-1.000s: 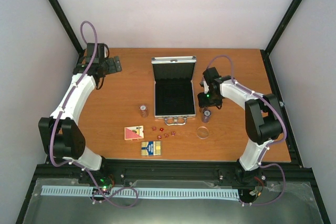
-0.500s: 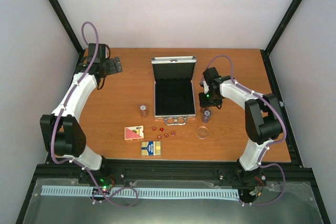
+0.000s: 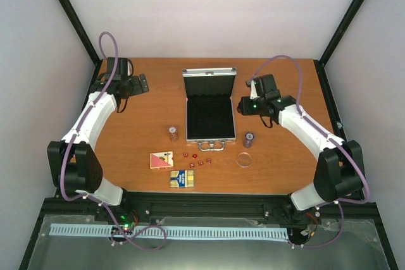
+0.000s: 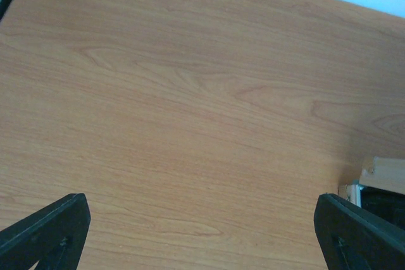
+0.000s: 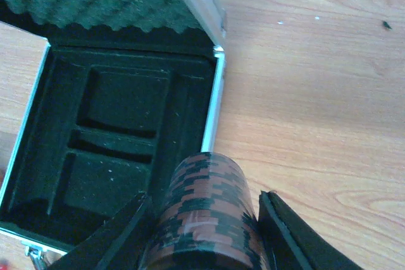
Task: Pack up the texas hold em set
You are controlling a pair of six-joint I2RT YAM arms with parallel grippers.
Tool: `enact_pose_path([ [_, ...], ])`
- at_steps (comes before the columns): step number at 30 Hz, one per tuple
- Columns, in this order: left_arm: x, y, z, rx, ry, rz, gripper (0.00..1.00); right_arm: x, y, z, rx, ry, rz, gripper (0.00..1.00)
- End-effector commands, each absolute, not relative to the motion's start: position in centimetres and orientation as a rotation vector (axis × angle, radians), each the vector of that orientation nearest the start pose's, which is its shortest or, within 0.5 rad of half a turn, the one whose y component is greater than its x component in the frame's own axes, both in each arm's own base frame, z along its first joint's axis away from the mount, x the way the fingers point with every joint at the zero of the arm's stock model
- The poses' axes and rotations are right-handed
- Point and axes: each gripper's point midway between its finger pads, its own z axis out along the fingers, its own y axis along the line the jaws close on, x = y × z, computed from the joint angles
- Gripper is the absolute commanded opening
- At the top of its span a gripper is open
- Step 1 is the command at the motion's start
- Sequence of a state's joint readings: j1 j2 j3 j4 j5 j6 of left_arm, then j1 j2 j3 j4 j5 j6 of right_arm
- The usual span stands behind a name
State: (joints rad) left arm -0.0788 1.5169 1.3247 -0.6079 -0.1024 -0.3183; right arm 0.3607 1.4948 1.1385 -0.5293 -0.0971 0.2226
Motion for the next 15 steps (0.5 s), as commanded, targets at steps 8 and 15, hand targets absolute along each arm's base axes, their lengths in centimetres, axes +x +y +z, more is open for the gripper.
enact_pose_path([
  [8,42.8,-3.5,20.1,-0.321,2.373,-0.198,1.00,39.1,20.3,18.1,-0.163,2.160,0.358,0.03],
  [15,42.5,-3.7,20.1,-0.319,2.365,-0.219,1.00,41.0,21.8,16.7,-0.153,2.115,0.327,0.03],
])
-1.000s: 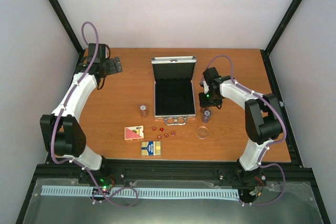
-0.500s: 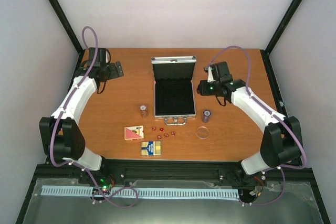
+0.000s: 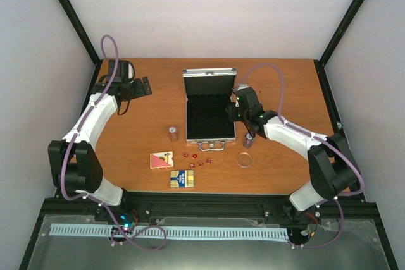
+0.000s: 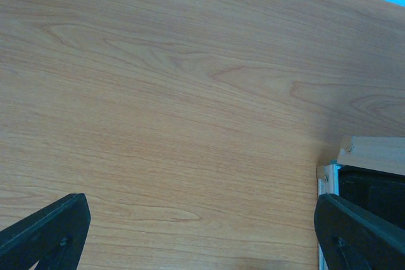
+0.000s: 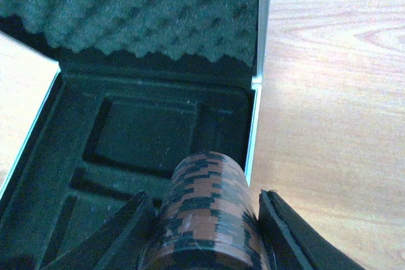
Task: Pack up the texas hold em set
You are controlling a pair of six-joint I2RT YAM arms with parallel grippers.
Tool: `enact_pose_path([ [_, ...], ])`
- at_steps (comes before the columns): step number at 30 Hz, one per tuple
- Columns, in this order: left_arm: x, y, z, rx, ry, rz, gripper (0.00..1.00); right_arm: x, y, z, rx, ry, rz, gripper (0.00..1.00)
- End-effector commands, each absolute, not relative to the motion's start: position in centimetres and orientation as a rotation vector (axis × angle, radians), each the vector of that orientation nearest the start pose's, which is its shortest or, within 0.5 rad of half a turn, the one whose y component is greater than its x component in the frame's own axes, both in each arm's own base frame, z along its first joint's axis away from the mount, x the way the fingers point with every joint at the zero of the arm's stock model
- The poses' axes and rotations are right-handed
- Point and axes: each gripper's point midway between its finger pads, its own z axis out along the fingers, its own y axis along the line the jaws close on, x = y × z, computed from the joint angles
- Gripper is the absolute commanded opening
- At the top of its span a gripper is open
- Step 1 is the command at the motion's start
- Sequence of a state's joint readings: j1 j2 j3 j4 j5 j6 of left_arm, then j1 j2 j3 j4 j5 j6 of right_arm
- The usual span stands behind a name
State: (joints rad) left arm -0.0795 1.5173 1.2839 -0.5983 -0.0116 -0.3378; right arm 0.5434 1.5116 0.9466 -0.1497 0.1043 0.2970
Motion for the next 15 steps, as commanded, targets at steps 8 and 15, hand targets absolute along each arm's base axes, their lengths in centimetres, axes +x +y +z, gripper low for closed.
enact_pose_path([
  [8,41.6,-3.8,18.8,-0.306,2.396,-0.222,1.00,43.0,22.6,14.8,-0.143,2.108,0.284,0.03],
  [15,41.4,-3.7,17.9,-0.301,2.415,-0.205,1.00,44.1,23.2,14.5,-0.142,2.091,0.279,0.03],
])
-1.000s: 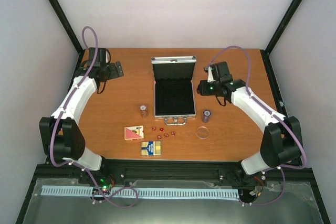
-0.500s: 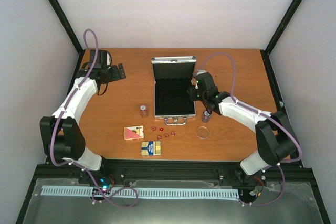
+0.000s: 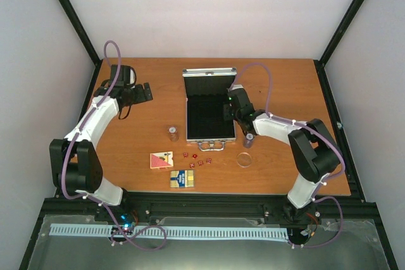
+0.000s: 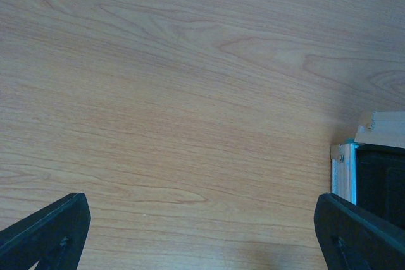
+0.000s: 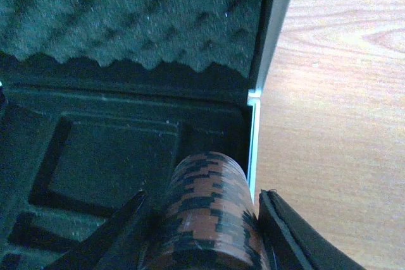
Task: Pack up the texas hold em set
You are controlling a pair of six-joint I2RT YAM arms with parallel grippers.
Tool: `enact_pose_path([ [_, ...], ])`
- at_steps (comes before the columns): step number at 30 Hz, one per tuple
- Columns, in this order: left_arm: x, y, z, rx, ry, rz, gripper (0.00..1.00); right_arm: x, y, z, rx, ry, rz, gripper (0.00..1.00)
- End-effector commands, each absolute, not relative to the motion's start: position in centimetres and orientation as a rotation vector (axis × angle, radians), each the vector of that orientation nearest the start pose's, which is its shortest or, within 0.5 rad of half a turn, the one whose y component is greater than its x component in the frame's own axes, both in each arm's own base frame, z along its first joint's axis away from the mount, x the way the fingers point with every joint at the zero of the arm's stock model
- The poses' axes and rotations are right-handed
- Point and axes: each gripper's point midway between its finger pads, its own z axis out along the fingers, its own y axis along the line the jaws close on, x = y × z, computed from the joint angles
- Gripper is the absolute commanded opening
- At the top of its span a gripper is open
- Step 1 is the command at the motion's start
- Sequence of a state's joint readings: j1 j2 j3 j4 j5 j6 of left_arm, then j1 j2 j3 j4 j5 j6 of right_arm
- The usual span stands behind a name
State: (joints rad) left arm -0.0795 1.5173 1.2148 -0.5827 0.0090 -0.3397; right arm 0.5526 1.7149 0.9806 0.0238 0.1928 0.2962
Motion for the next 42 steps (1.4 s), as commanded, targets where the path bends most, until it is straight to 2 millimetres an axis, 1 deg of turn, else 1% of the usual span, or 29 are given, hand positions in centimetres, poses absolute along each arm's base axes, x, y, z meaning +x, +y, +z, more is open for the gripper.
enact_pose_path([
  [1,41.4,-3.7,17.8,-0.303,2.417,-0.206,1.00,44.3,23.4,14.4,-0.145,2.092,0.282,0.03],
  [5,41.2,-3.6,17.2,-0.308,2.427,-0.202,1.00,44.8,24.0,13.1,-0.148,2.106,0.291,0.03],
  [10,41.2,-3.5,16.8,-0.308,2.437,-0.195,1.00,45.4,23.6,11.9,-0.123,2.113,0.237,0.03],
  [13,41.3,-3.6,16.6,-0.306,2.441,-0.195,1.00,45.7,23.4,11.6,-0.113,2.113,0.218,0.03],
  [19,41.7,-3.6,16.6,-0.297,2.446,-0.192,1.00,45.8,23.7,10.2,-0.106,2.137,0.214,0.04],
  [22,41.9,-3.9,16.6,-0.287,2.448,-0.203,1.00,45.8,23.4,9.5,-0.094,2.147,0.192,0.15],
  [26,41.9,-3.8,16.5,-0.284,2.451,-0.202,1.00,45.8,23.3,8.5,-0.088,2.170,0.172,0.34],
  [28,41.9,-3.7,16.5,-0.282,2.452,-0.192,1.00,45.7,23.3,8.4,-0.088,2.180,0.170,0.42],
  [29,41.9,-3.7,16.6,-0.280,2.452,-0.192,1.00,45.6,23.2,8.3,-0.088,2.186,0.168,0.48],
  [31,41.9,-3.7,16.7,-0.280,2.451,-0.191,1.00,45.5,23.2,8.5,-0.086,2.189,0.170,0.53],
  [33,42.0,-3.7,16.9,-0.280,2.445,-0.192,1.00,45.3,23.3,8.8,-0.093,2.195,0.168,0.61],
  [34,42.0,-3.8,16.9,-0.279,2.444,-0.192,1.00,45.3,23.3,8.9,-0.097,2.200,0.167,0.63],
  [39,42.1,-3.7,17.5,-0.280,2.429,-0.189,1.00,44.8,23.5,9.8,-0.134,2.224,0.162,0.64],
  [42,42.2,-3.6,17.9,-0.282,2.421,-0.188,1.00,44.3,23.2,10.4,-0.139,2.247,0.147,0.64],
])
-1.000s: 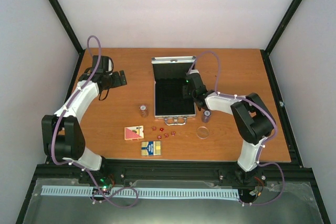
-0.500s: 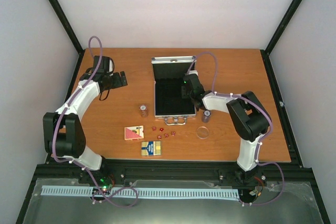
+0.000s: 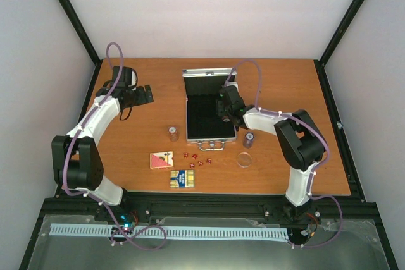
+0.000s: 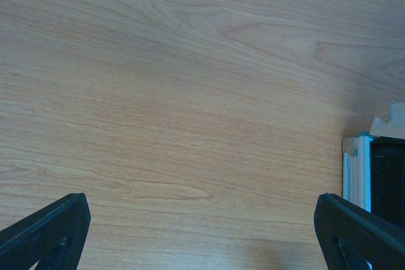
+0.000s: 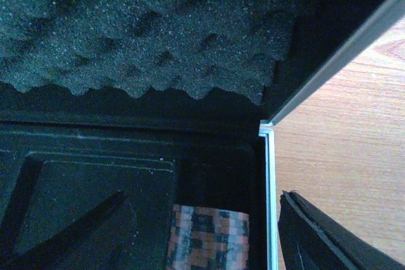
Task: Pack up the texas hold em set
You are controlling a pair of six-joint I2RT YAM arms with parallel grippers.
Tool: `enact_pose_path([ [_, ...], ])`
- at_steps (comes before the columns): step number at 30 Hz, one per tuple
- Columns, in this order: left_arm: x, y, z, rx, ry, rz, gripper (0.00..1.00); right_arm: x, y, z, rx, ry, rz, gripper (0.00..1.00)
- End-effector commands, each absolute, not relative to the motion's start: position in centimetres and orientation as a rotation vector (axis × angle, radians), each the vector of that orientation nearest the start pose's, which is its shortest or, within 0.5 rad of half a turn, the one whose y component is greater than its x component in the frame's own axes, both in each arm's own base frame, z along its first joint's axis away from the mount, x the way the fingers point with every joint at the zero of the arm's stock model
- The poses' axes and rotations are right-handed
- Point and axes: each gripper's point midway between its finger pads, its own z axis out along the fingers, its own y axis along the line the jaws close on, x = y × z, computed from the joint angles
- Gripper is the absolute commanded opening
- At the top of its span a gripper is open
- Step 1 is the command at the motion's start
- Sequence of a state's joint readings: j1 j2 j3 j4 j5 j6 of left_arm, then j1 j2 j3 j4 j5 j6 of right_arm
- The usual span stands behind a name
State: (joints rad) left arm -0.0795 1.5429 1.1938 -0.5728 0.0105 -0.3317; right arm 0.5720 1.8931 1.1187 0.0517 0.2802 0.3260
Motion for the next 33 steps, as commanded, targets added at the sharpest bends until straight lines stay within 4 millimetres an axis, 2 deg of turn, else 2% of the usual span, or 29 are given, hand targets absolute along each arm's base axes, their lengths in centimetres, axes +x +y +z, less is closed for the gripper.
enact_pose_path([
  [1,42.2,-3.6,18.0,-0.284,2.421,-0.189,1.00,44.0,23.1,10.8,-0.142,2.254,0.141,0.64],
  [7,42.0,-3.9,18.4,-0.292,2.423,-0.214,1.00,41.5,21.4,12.8,-0.174,2.303,0.102,0.65],
  [12,41.5,-4.0,18.6,-0.300,2.423,-0.226,1.00,37.9,18.7,13.3,-0.162,2.408,0.030,0.69],
  [20,40.8,-4.1,18.4,-0.313,2.428,-0.245,1.00,30.4,15.2,9.4,-0.163,2.695,-0.043,0.70],
  [24,40.7,-4.1,18.3,-0.311,2.436,-0.240,1.00,28.0,13.9,7.8,-0.134,2.763,-0.061,0.70],
  [28,40.8,-4.1,18.4,-0.305,2.436,-0.238,1.00,27.3,13.7,6.3,-0.143,2.808,-0.076,0.71],
  [33,40.8,-4.0,18.2,-0.304,2.439,-0.232,1.00,27.9,13.3,5.4,-0.146,2.813,-0.125,0.71],
])
